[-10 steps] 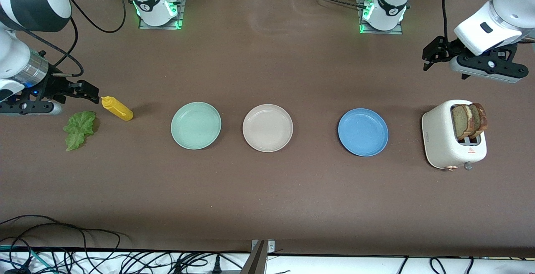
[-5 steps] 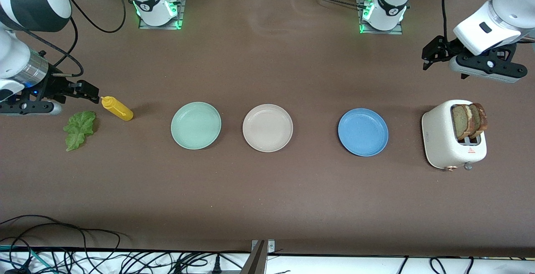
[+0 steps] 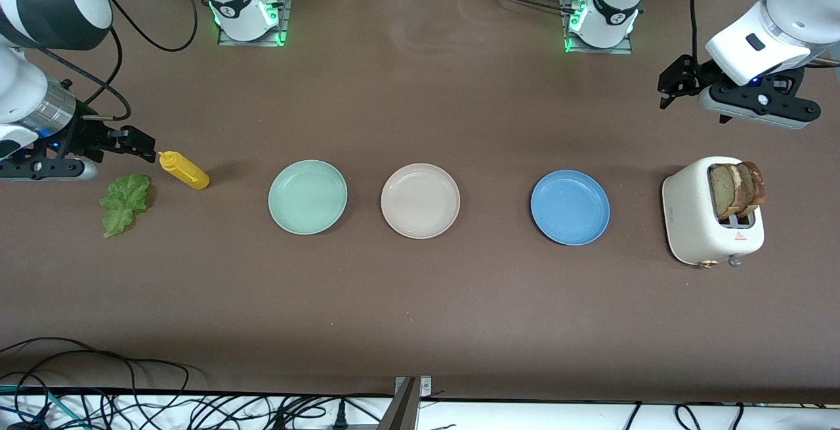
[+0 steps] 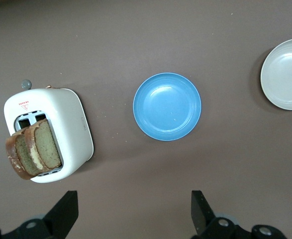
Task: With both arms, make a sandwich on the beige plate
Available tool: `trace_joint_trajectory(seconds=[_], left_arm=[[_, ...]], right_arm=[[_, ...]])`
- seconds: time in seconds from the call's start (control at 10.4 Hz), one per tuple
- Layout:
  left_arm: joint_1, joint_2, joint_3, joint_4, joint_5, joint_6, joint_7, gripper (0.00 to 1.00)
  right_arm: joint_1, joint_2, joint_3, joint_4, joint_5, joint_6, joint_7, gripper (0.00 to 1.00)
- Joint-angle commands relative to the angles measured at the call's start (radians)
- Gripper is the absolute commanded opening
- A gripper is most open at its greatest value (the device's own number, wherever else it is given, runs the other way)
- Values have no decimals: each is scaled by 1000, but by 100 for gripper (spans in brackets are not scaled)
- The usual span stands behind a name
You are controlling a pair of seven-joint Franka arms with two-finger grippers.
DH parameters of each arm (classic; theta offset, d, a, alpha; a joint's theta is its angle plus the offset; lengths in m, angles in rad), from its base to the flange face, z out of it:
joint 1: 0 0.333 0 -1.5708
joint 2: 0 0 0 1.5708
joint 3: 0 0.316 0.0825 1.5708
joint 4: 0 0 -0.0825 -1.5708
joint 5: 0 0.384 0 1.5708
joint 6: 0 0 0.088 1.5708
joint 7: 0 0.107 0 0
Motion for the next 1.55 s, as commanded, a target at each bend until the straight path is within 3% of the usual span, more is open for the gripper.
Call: trace_joint_trajectory(seconds=[0.0,1.45], left_arm=[[9,-1,-2,10,-12,-14,17,100],[15,5,-1,27,-15,-8,10,100]], right_arm=[[-4,0,3,13,6,-12,1,100],[3,3,5,16,-3,-17,2,100]])
